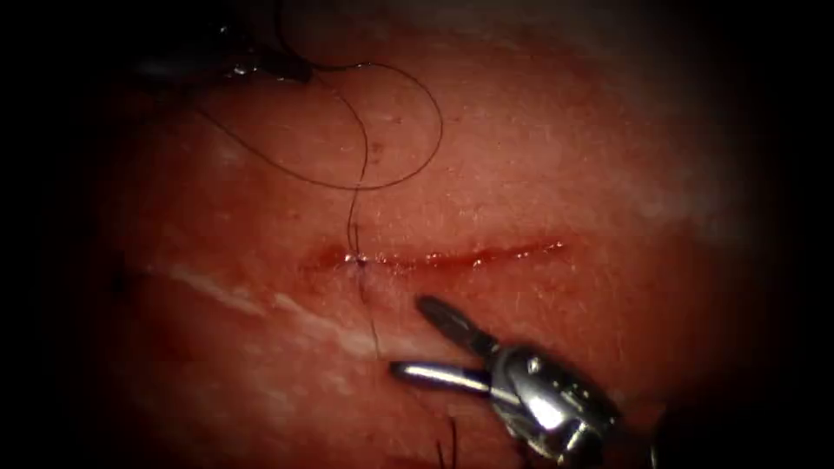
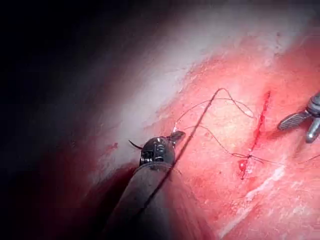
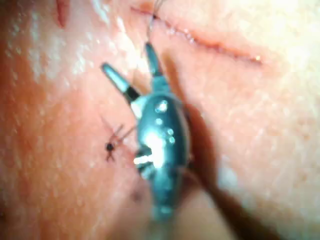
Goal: Wound Closure
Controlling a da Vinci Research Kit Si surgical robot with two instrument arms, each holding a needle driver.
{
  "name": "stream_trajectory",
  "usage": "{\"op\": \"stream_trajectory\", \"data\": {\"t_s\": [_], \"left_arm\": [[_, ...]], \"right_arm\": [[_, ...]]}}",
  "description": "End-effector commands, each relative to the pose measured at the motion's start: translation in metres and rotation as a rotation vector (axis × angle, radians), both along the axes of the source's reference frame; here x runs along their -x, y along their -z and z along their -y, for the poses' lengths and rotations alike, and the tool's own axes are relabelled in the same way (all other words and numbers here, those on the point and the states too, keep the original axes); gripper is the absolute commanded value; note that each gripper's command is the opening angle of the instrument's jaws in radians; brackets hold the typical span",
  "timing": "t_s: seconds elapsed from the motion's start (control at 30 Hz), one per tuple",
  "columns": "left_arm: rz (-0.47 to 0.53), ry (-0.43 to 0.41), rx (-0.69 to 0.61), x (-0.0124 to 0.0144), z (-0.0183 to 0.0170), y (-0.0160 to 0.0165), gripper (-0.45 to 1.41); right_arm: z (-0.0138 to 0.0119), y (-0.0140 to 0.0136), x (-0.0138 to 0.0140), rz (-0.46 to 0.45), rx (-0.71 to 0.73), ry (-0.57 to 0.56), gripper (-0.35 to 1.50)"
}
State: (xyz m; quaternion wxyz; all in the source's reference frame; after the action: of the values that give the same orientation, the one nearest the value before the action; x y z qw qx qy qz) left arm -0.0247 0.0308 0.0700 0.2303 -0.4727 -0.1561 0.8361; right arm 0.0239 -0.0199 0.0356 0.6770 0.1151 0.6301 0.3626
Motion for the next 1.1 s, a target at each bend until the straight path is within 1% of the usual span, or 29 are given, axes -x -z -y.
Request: {"op": "stream_trajectory", "data": {"t_s": [0.03, 0.1, 0.2, 0.27, 0.37, 0.43, 0.53, 0.7, 0.9, 1.1], "left_arm": [[0.004, -0.002, -0.008, 0.0006, 0.0002, 0.0004, -0.45], [0.008, -0.001, -0.017, 0.0008, 0.0004, 0.002, -0.45], [0.011, 0.0, -0.027, 0.0012, 0.0009, 0.0042, -0.45], [0.014, 0.002, -0.031, 0.0015, 0.0012, 0.0054, -0.45], [0.008, -0.006, -0.038, 0.0018, 0.0017, 0.0067, -0.45], [0.005, -0.01, -0.041, 0.002, 0.0019, 0.0072, -0.45], [0.002, -0.017, -0.039, 0.0021, 0.0023, 0.0078, -0.45], [0.001, -0.026, -0.038, 0.0022, 0.0026, 0.0086, -0.45], [0.003, -0.029, -0.037, 0.0022, 0.0028, 0.0096, -0.45], [-0.001, -0.035, -0.033, 0.0026, 0.0031, 0.01, -0.45]], "right_arm": [[0.0002, -0.0004, 0.0007, 0.024, 0.0, 0.016, 1.16], [-0.0004, -0.0004, 0.0006, 0.04, 0.003, 0.02, 1.16], [-0.001, -0.0007, -0.0005, 0.07, -0.016, 0.04, 1.16], [-0.0015, -0.0011, -0.0016, 0.098, -0.03, 0.051, 1.18], [-0.0023, -0.002, -0.0033, 0.1, -0.037, 0.07, 1.23], [-0.0028, -0.0025, -0.0041, 0.092, -0.036, 0.076, 1.23], [-0.0035, -0.0033, -0.0054, 0.09, -0.005, 0.089, 1.3], [-0.0043, -0.005, -0.0072, 0.113, 0.029, 0.12, 1.33], [-0.0042, -0.0072, -0.0088, 0.155, 0.047, 0.147, 1.33], [-0.0039, -0.0078, -0.0103, 0.151, 0.065, 0.167, 1.33]]}}
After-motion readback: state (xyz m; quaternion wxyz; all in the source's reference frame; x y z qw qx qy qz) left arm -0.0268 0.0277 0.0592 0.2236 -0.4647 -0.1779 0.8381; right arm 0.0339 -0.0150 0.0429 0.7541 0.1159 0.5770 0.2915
